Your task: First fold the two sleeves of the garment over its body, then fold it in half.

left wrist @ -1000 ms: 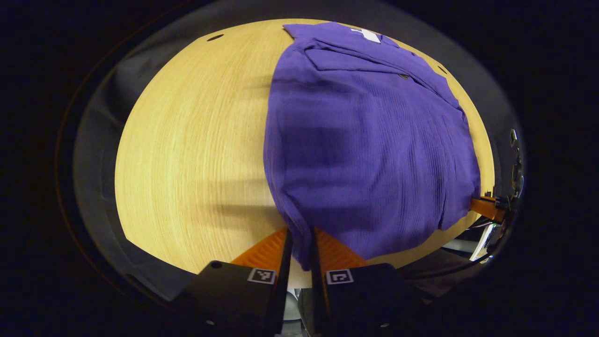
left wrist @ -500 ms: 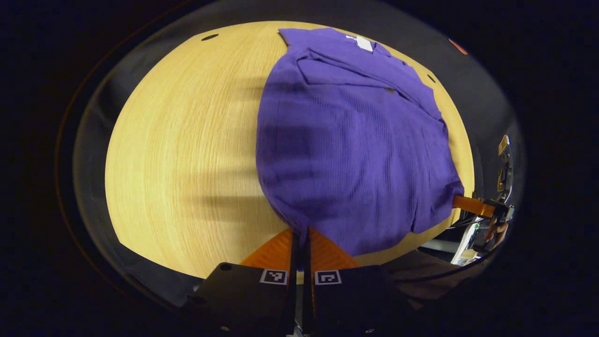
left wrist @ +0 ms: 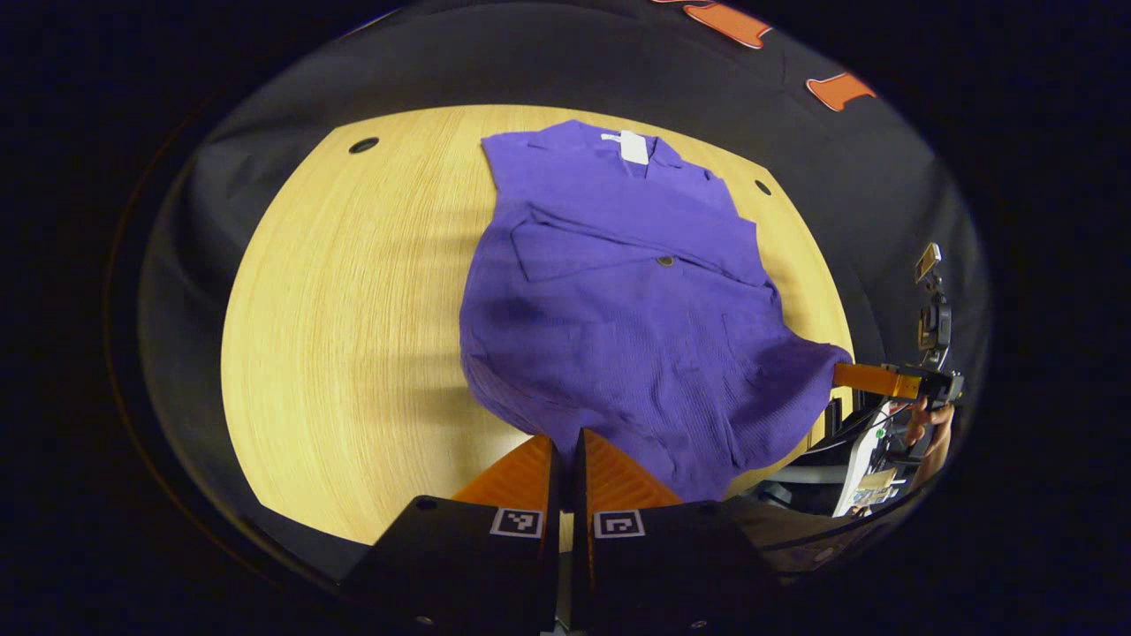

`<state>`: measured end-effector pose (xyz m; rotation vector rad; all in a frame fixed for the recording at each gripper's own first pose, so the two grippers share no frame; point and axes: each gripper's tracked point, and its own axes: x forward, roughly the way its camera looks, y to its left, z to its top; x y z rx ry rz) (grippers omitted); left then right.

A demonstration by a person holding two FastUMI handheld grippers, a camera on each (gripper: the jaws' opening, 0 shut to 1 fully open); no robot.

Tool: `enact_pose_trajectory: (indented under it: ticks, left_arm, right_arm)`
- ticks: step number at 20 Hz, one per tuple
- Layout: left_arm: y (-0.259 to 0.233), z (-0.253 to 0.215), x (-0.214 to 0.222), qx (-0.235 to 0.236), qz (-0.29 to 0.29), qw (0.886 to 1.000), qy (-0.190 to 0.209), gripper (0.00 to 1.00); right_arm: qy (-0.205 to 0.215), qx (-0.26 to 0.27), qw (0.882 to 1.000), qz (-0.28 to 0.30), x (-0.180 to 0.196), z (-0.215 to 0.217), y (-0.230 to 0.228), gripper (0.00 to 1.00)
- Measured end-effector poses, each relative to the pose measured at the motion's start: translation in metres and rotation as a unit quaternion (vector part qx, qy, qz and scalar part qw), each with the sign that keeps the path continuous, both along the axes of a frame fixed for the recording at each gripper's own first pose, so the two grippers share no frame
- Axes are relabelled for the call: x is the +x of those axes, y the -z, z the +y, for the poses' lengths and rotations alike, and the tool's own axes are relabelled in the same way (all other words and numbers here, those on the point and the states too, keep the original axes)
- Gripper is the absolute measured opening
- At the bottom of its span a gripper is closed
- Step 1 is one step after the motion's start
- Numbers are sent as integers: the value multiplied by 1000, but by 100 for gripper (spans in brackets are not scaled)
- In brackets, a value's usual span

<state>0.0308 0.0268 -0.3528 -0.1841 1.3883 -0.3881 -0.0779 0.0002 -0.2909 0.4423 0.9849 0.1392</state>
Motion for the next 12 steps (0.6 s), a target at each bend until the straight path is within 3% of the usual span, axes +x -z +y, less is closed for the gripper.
enact_pose_trajectory:
  ticks: [12]
  left_arm:
    - [-71, -11, 131, -4, -78, 997, 29, 7]
  right_arm:
    - [-45, -56, 995, -66, 81, -27, -86, 6]
